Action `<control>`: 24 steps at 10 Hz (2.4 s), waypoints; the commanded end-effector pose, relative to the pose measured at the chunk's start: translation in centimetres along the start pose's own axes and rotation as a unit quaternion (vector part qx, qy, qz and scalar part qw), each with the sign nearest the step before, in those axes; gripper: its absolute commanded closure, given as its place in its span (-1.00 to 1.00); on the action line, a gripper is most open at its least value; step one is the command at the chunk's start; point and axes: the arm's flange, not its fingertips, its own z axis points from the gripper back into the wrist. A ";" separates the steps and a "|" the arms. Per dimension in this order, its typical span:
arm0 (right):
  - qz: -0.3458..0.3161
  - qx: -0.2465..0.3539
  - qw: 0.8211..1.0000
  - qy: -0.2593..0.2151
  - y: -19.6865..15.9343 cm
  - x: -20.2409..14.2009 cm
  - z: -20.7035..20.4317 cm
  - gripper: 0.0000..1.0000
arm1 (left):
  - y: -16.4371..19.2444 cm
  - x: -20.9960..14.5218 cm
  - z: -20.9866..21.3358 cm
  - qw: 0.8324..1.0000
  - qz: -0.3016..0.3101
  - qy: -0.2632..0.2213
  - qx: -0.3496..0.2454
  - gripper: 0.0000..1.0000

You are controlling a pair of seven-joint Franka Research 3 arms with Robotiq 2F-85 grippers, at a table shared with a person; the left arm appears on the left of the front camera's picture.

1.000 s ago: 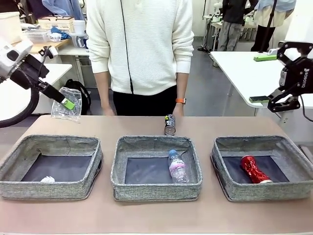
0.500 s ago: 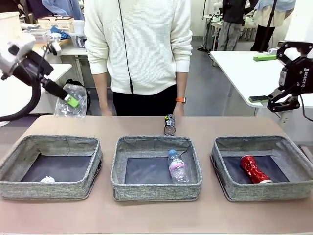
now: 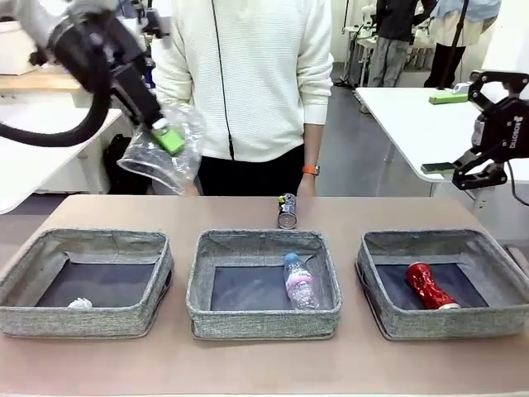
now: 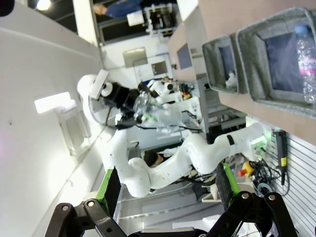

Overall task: Sort the waste into the appropriate baskets.
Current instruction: Pick up the waste item pointed out by the person.

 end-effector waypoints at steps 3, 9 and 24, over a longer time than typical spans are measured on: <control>0.003 0.011 1.000 0.001 0.3 0.0 0.0 -1.00 | -4.4 8.2 -3.2 0.969 0.193 0.115 0.103 0.39; 0.003 0.011 1.000 0.001 0.3 0.0 0.0 -1.00 | -9.6 14.7 -5.2 0.859 0.445 0.095 0.236 0.39; 0.003 0.011 1.000 0.001 0.3 0.0 0.0 -1.00 | -13.3 18.4 -3.0 0.865 0.452 0.083 0.202 0.39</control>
